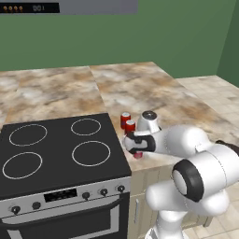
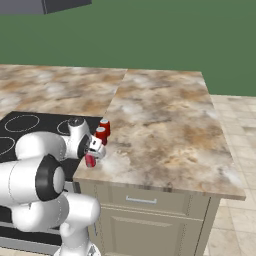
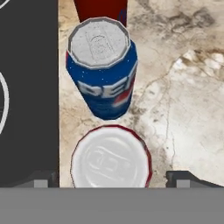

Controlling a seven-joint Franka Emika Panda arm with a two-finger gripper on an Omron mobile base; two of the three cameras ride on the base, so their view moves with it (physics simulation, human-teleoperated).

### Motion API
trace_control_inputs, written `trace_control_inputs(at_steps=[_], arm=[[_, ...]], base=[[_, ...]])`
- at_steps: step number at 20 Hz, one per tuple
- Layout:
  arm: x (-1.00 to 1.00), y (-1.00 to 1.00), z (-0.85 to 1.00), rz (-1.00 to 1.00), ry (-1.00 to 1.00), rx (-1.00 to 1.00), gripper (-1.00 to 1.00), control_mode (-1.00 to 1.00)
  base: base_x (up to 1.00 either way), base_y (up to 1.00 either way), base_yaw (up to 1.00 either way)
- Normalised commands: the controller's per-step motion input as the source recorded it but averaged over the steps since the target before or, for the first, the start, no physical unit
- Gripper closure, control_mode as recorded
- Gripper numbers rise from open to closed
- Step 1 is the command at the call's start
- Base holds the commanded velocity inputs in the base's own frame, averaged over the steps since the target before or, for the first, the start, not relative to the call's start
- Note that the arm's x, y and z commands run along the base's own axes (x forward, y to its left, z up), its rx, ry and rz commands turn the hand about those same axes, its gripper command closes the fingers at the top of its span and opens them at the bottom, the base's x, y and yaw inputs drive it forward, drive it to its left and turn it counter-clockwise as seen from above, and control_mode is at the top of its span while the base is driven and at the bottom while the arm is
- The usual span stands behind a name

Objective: Four empty soda cans are scattered around the kitchen. Gather all the cans and cluster them next to the stove for recycling.

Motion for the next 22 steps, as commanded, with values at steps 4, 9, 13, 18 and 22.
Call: trace_control_inputs(at_steps=[4,9,13,18,22], arm=[[-0.03,-0.01,0.37,0.0,0.04,0.02,-1.0,-1.0],[-0.1,0.0,0.47,-0.03,0.13,0.03,-1.0,-1.0],[-0.3,0.0,0.35,-0.01,0.15,0.01,-1.0,-1.0],[-0.41,0.04,0.03,-0.02,0.15,0.0,-1.0,-1.0],[-0.6,0.04,-0.2,-0.03,0.09,0.0,-1.0,-1.0]], base=[[0.0,0.0,0.0],[0.0,0.0,0.0],[0.0,0.0,0.0],[0.0,0.0,0.0],[0.0,0.0,0.0]])
